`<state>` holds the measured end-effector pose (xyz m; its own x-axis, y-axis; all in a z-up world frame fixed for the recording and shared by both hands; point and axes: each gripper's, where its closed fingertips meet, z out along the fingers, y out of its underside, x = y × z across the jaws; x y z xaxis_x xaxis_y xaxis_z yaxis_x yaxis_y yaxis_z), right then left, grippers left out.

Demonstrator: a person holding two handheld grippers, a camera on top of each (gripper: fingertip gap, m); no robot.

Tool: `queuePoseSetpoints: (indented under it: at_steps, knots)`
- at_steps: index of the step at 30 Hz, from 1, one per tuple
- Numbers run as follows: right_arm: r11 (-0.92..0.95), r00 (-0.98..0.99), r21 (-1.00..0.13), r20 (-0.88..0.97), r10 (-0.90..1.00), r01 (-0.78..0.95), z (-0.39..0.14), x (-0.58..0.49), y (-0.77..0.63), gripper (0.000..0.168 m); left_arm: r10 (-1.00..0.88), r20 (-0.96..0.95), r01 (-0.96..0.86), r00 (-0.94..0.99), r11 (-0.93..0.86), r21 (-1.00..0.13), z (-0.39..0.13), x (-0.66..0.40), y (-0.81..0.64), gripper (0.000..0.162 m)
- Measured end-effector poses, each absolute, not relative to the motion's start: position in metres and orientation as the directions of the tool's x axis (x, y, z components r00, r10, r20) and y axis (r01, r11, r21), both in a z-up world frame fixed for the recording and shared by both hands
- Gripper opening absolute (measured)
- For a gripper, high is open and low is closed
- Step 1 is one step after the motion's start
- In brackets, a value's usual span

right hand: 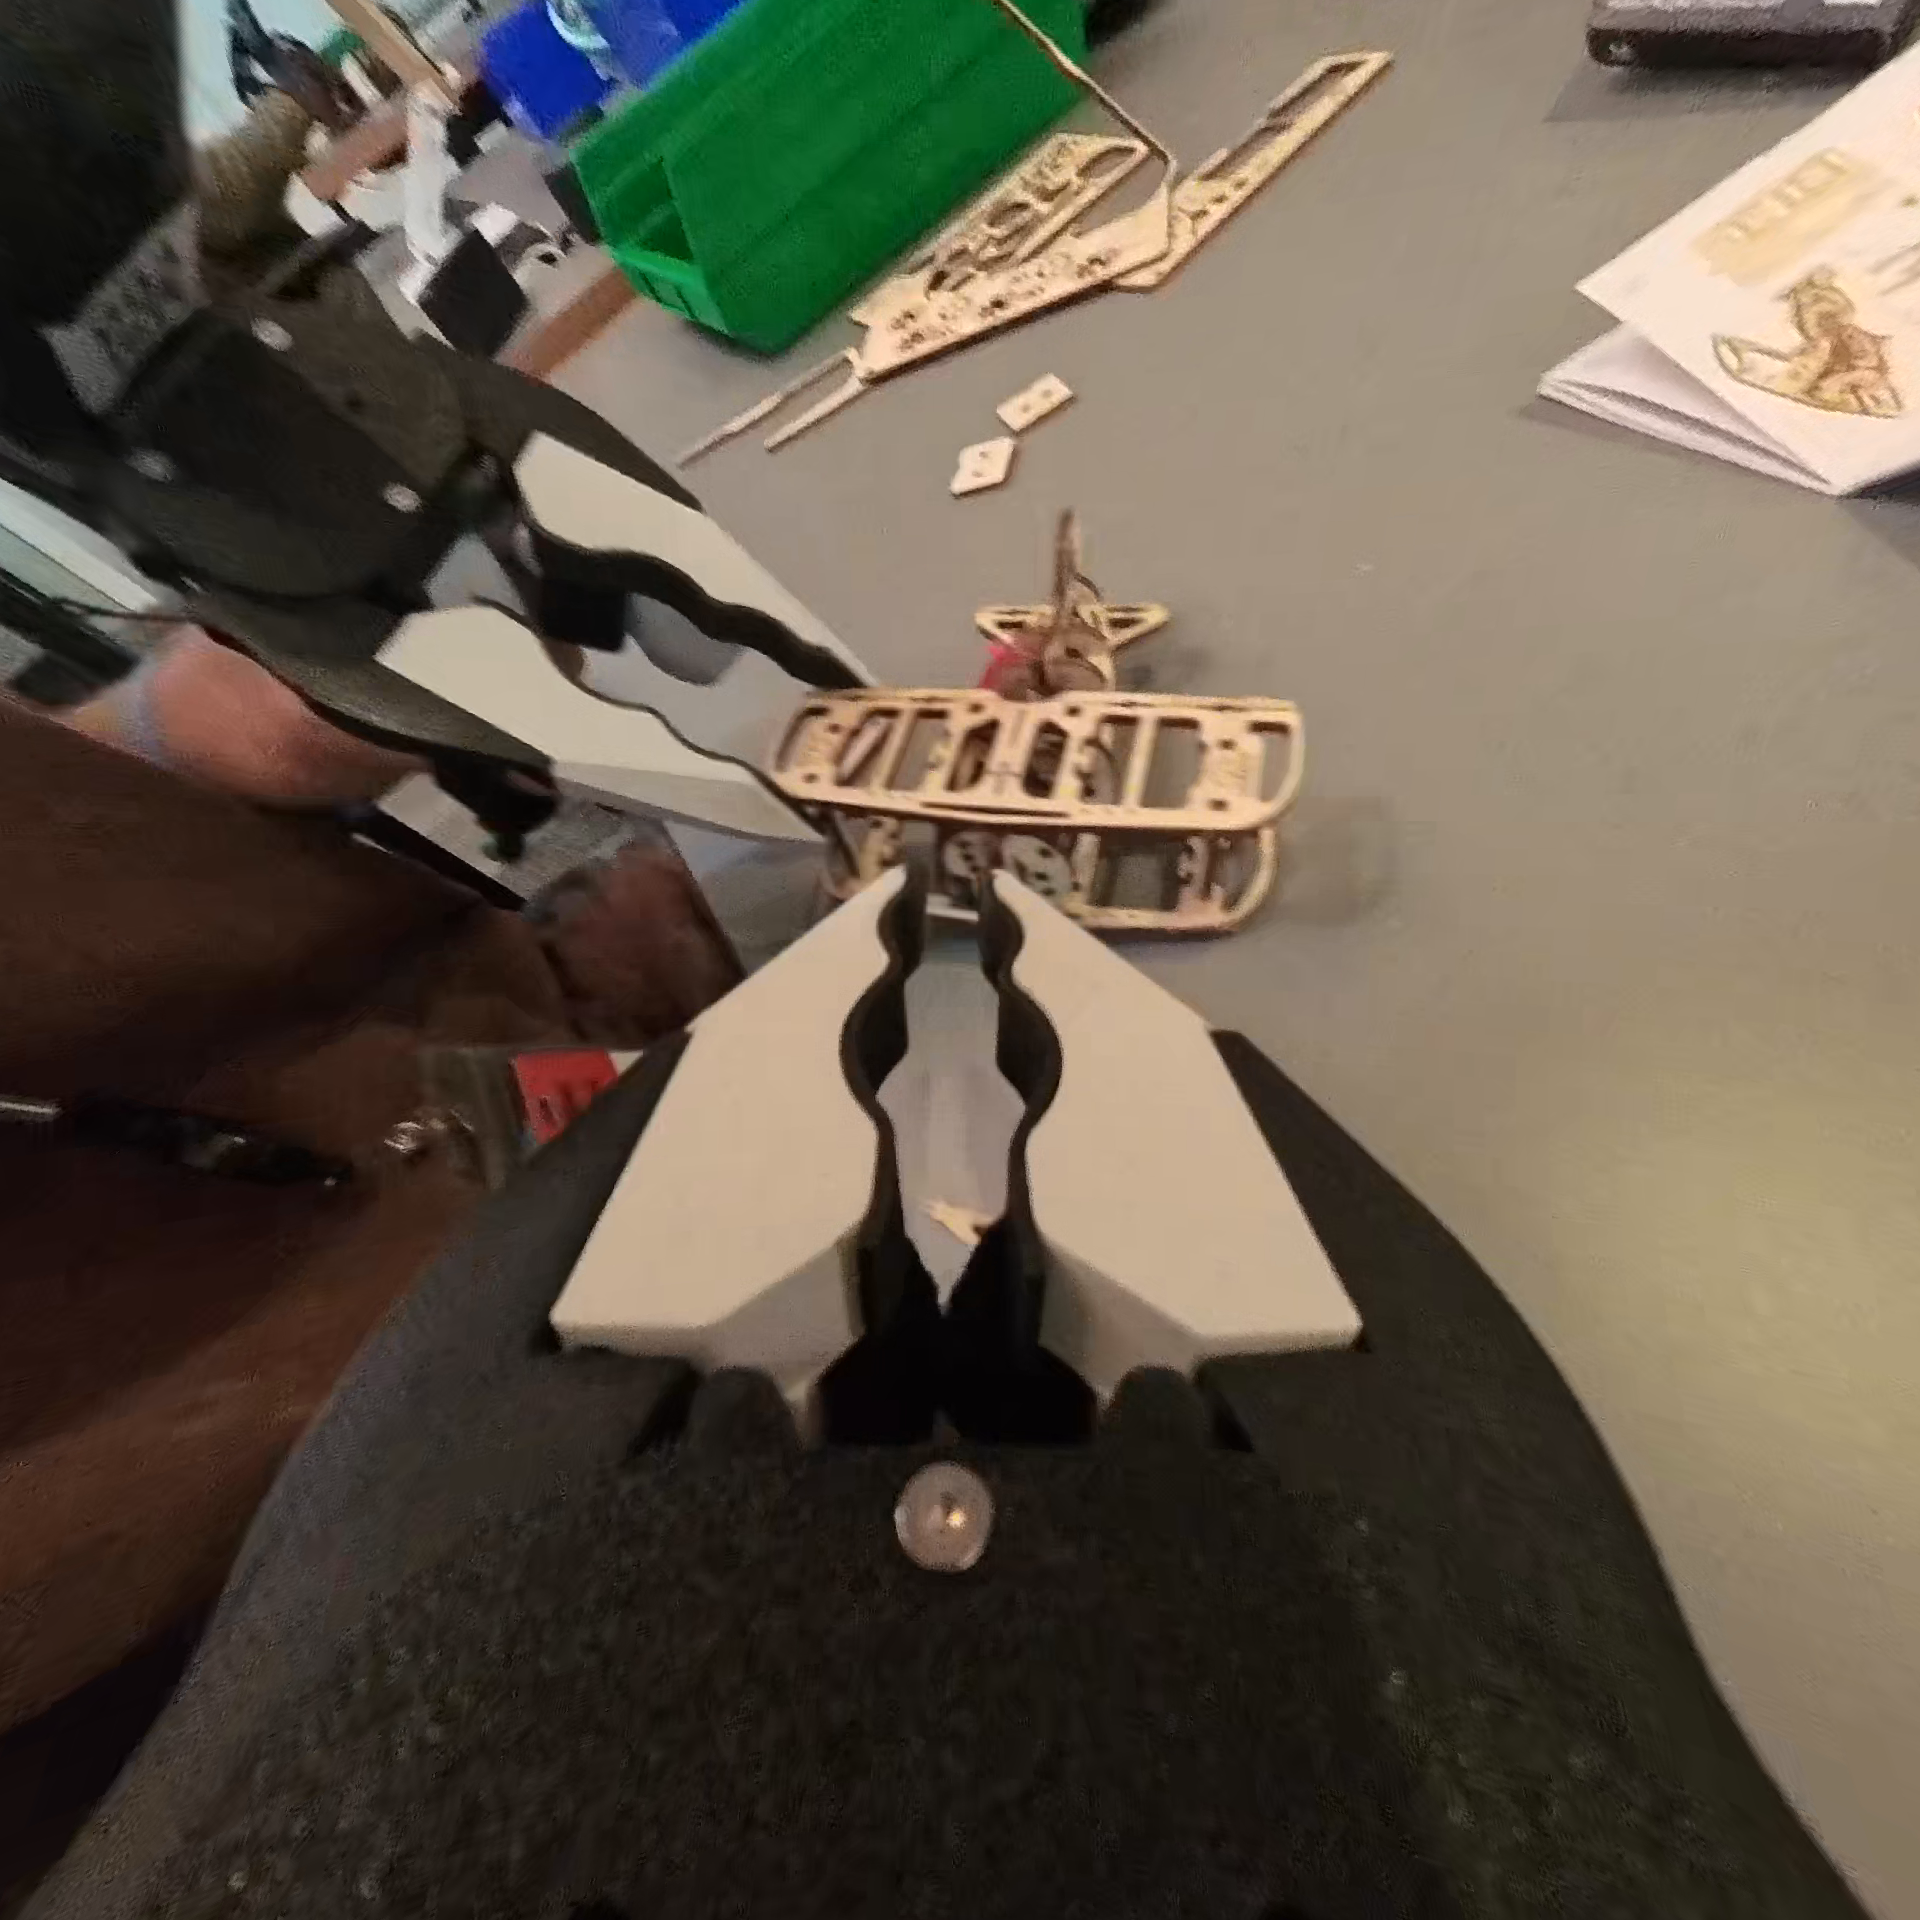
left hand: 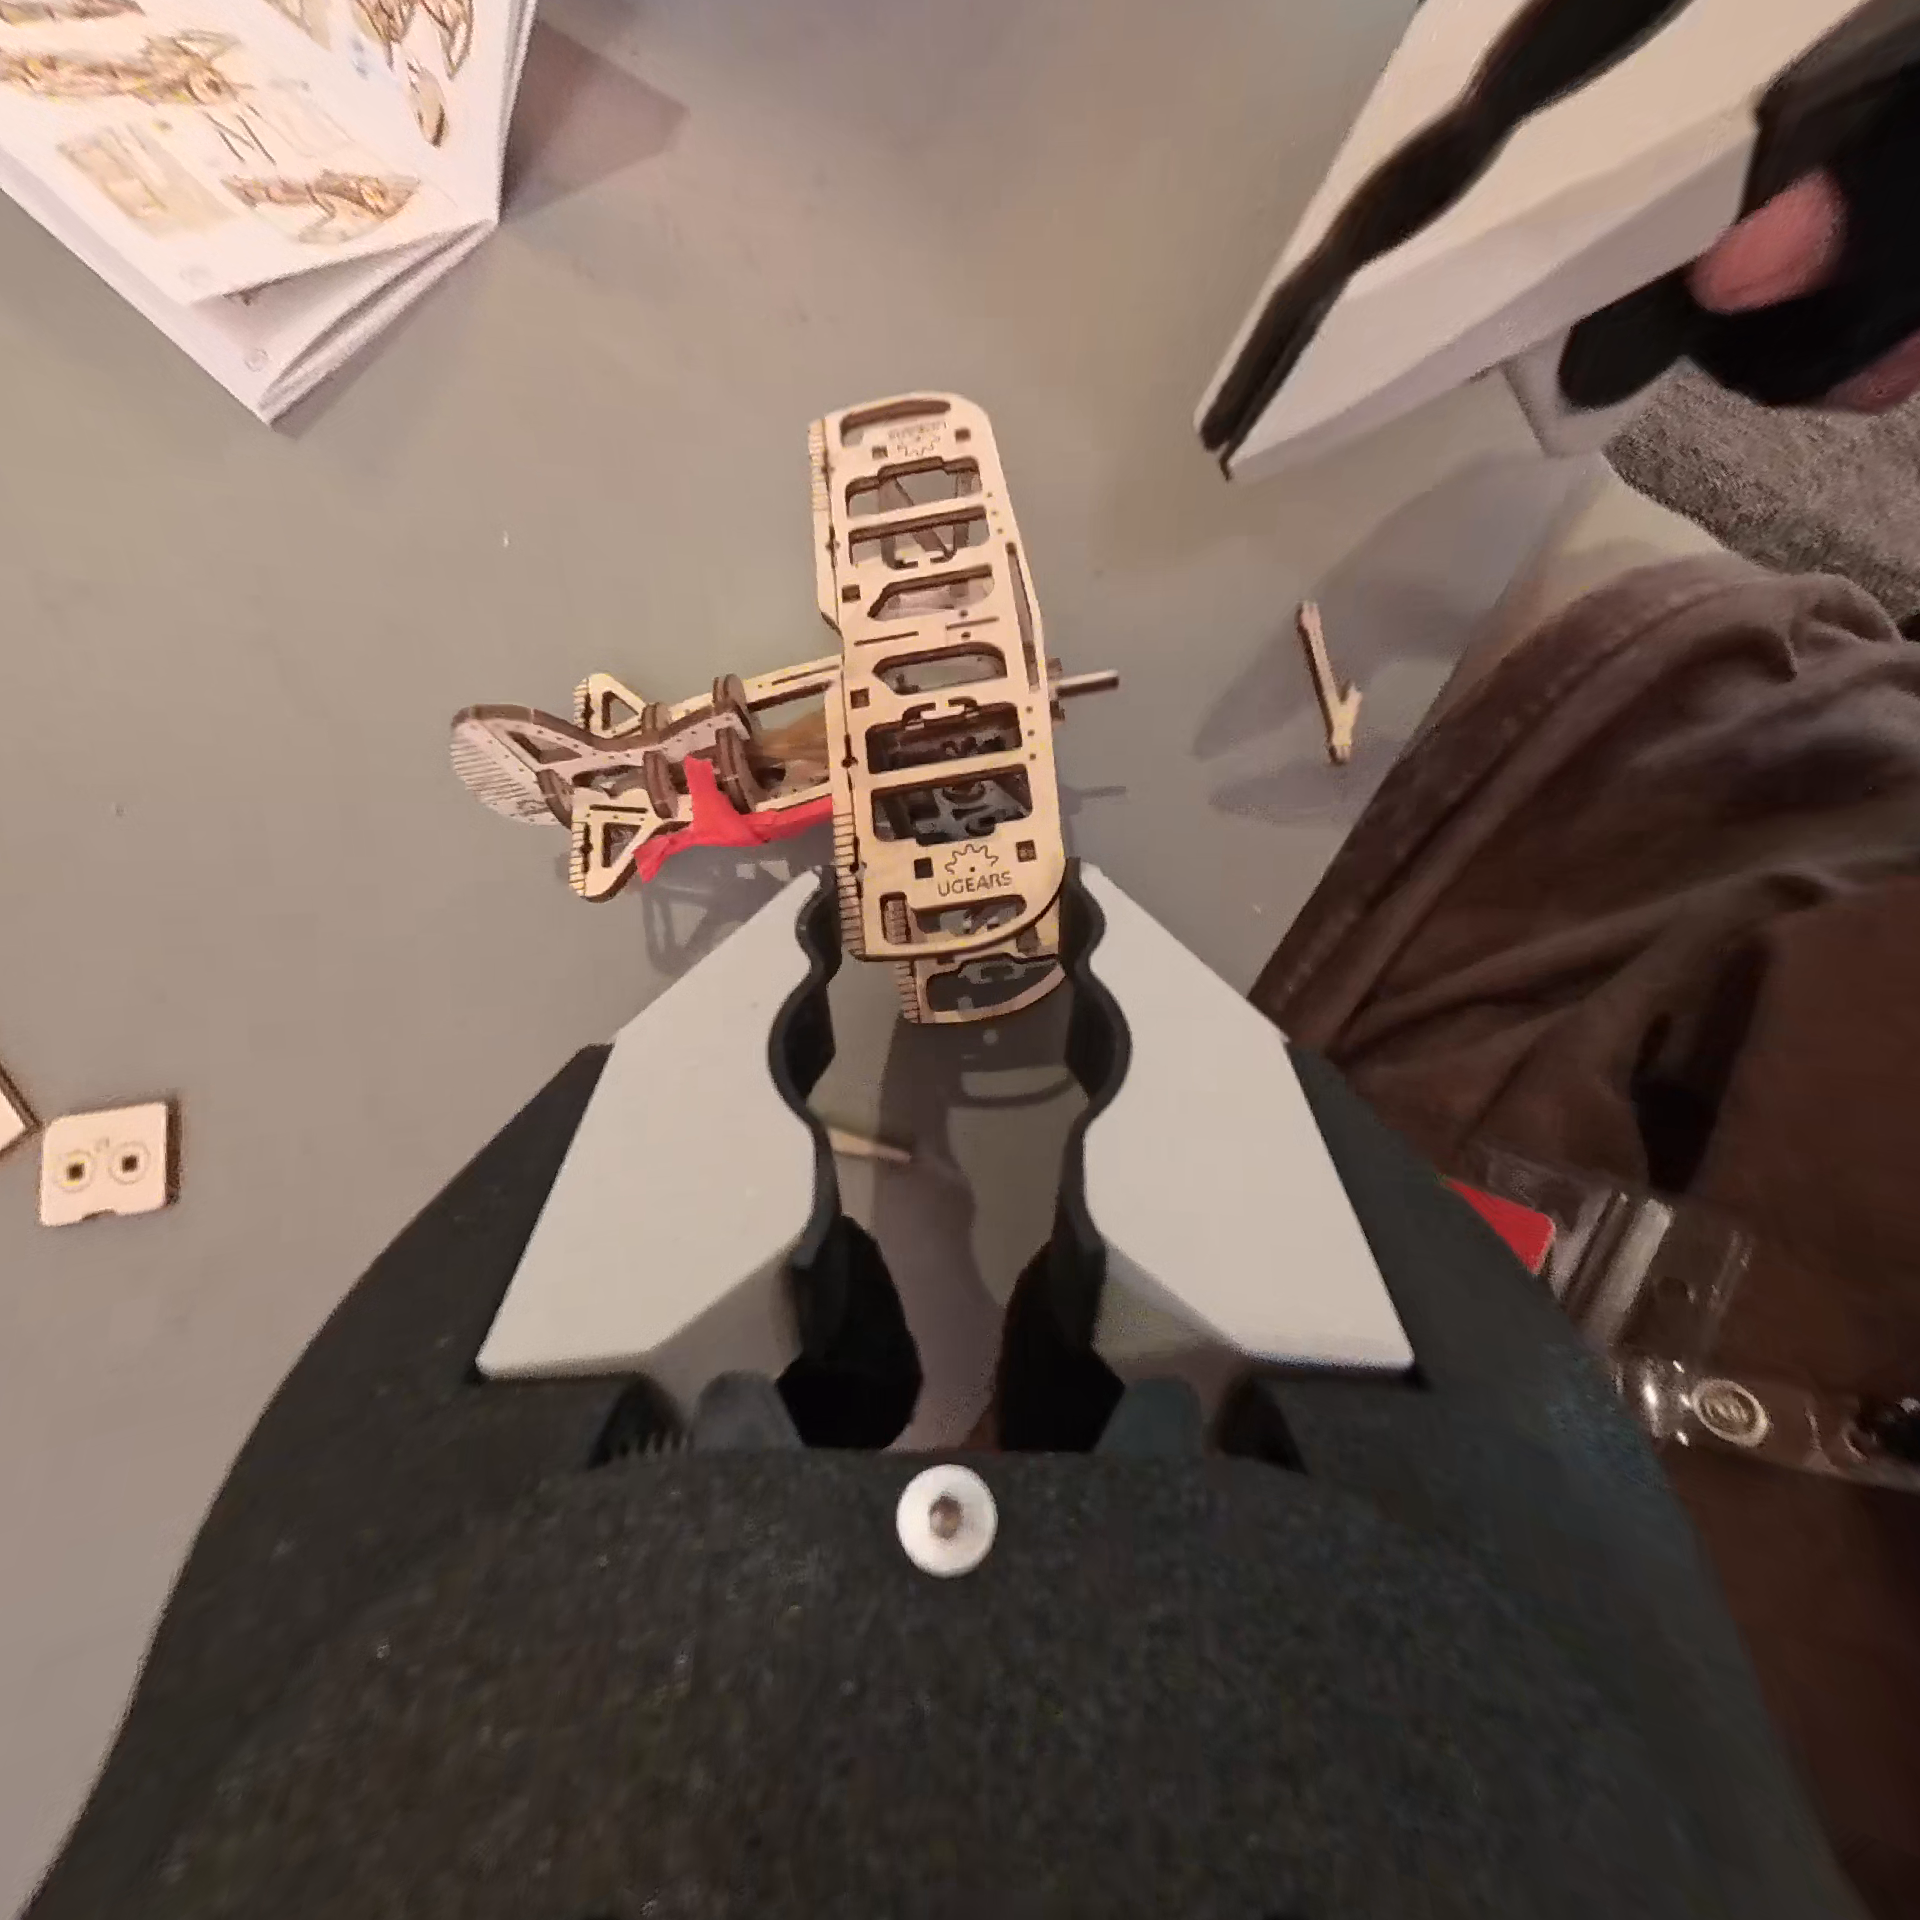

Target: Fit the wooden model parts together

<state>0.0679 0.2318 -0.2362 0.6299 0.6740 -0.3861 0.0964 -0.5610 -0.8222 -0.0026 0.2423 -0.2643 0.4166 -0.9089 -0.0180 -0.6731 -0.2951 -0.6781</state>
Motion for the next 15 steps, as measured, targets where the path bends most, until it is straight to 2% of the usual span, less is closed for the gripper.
queuePoseSetpoints:
  at_steps: [2,4,8,10,11,15]
  knots:
    - [-0.56,0.578,-0.825,-0.42,0.699,0.078,-0.231,0.05,0.228,0.014,-0.905,-0.025,-0.652,0.425,-0.287,-0.702,-0.265,0.003,0.246,0.039]
    - [-0.556,0.558,-0.822,-0.406,0.723,0.124,-0.237,0.033,0.225,0.0,-0.906,-0.015,-0.642,0.423,-0.289,-0.71,-0.267,0.008,0.247,0.039]
    - [-0.476,0.618,-0.852,-0.256,0.744,0.22,-0.227,0.017,0.24,0.0,-0.913,-0.062,-0.667,0.404,-0.248,-0.702,-0.279,0.011,0.247,0.039]
    - [-0.458,0.629,-0.815,-0.154,0.762,0.356,-0.24,0.021,0.245,0.0,-0.912,-0.08,-0.653,0.403,-0.225,-0.723,-0.277,0.016,0.247,0.039]
    - [-0.463,0.617,-0.806,-0.16,0.77,0.368,-0.243,0.021,0.245,0.0,-0.912,-0.079,-0.646,0.403,-0.222,-0.731,-0.278,0.018,0.247,0.039]
    - [-0.403,0.703,-0.893,-0.155,0.694,0.201,-0.205,0.052,0.268,0.0,-0.891,-0.056,-0.583,0.451,-0.246,-0.775,-0.279,0.024,0.25,0.039]
